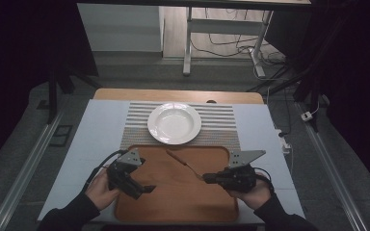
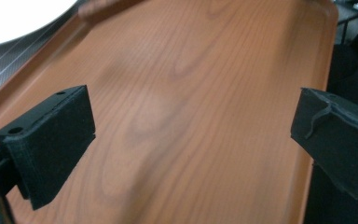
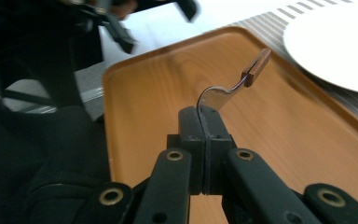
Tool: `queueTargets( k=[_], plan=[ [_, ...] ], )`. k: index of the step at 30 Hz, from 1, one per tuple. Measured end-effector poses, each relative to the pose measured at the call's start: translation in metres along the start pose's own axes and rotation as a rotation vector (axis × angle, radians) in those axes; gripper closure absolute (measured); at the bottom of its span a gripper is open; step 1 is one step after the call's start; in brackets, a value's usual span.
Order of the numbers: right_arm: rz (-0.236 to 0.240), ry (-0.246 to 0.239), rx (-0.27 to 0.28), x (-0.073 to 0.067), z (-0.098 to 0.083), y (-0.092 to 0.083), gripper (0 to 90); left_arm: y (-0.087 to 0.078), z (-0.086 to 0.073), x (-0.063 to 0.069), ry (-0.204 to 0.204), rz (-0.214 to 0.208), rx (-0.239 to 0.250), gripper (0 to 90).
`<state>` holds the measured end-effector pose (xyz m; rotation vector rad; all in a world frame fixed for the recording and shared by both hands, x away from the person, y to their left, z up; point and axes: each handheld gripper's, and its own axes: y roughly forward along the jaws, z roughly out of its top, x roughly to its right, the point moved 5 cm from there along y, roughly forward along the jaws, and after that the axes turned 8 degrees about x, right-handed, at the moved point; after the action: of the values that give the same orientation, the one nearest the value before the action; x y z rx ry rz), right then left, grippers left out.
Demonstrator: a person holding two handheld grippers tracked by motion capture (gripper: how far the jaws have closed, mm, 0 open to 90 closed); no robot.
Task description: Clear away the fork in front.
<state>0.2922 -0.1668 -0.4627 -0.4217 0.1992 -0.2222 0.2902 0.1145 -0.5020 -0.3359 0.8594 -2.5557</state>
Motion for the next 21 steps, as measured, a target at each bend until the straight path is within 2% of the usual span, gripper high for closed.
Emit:
queueTargets(
  k=[1,3,4,6,8,9,10,12,13,14,16,17,19,21],
  plan=[
    [0.012,-0.005,0.0,-0.002,0.0,0.001,89.6,0.0,0.0,0.0,0.0,0.0,0.0,0.0],
    [0.037,-0.008,-0.002,-0.006,0.0,0.002,89.6,0.005,0.004,-0.001,0.027,-0.004,-0.016,0.0],
    [0.049,-0.007,-0.002,-0.008,0.0,0.003,89.6,0.009,0.008,-0.002,0.049,-0.018,-0.023,0.0],
    [0.07,-0.007,-0.01,-0.011,-0.001,0.005,89.6,0.013,0.011,-0.002,0.054,-0.045,-0.018,0.0],
    [0.095,-0.014,-0.021,-0.015,-0.002,0.007,89.6,0.017,0.012,0.0,0.082,-0.077,-0.03,0.4],
    [0.112,-0.014,-0.024,-0.016,-0.002,0.009,89.6,0.017,0.012,0.0,0.082,-0.077,-0.03,0.7],
    [0.125,-0.018,-0.032,-0.018,-0.002,0.009,89.6,0.022,0.013,0.002,0.113,-0.101,-0.05,1.0],
    [0.143,-0.016,-0.037,-0.021,-0.002,0.012,89.6,0.025,0.013,0.003,0.119,-0.116,-0.05,1.2],
    [0.15,-0.018,-0.039,-0.022,-0.002,0.013,89.6,0.028,0.014,0.006,0.154,-0.145,-0.068,1.5],
    [0.16,-0.017,-0.037,-0.023,-0.002,0.014,89.6,0.03,0.015,0.007,0.17,-0.149,-0.073,2.6],
    [0.176,-0.018,-0.036,-0.025,-0.002,0.016,89.6,0.033,0.017,0.009,0.204,-0.153,-0.089,5.4],
    [0.186,-0.021,-0.037,-0.026,-0.002,0.016,89.6,0.033,0.017,0.009,0.204,-0.153,-0.089,7.5],
    [0.197,-0.026,-0.04,-0.027,-0.002,0.017,89.6,0.036,0.019,0.012,0.253,-0.181,-0.108,17.6],
    [0.208,-0.028,-0.045,-0.028,-0.003,0.016,89.6,0.037,0.019,0.014,0.285,-0.188,-0.129,28.3]
  ],
)
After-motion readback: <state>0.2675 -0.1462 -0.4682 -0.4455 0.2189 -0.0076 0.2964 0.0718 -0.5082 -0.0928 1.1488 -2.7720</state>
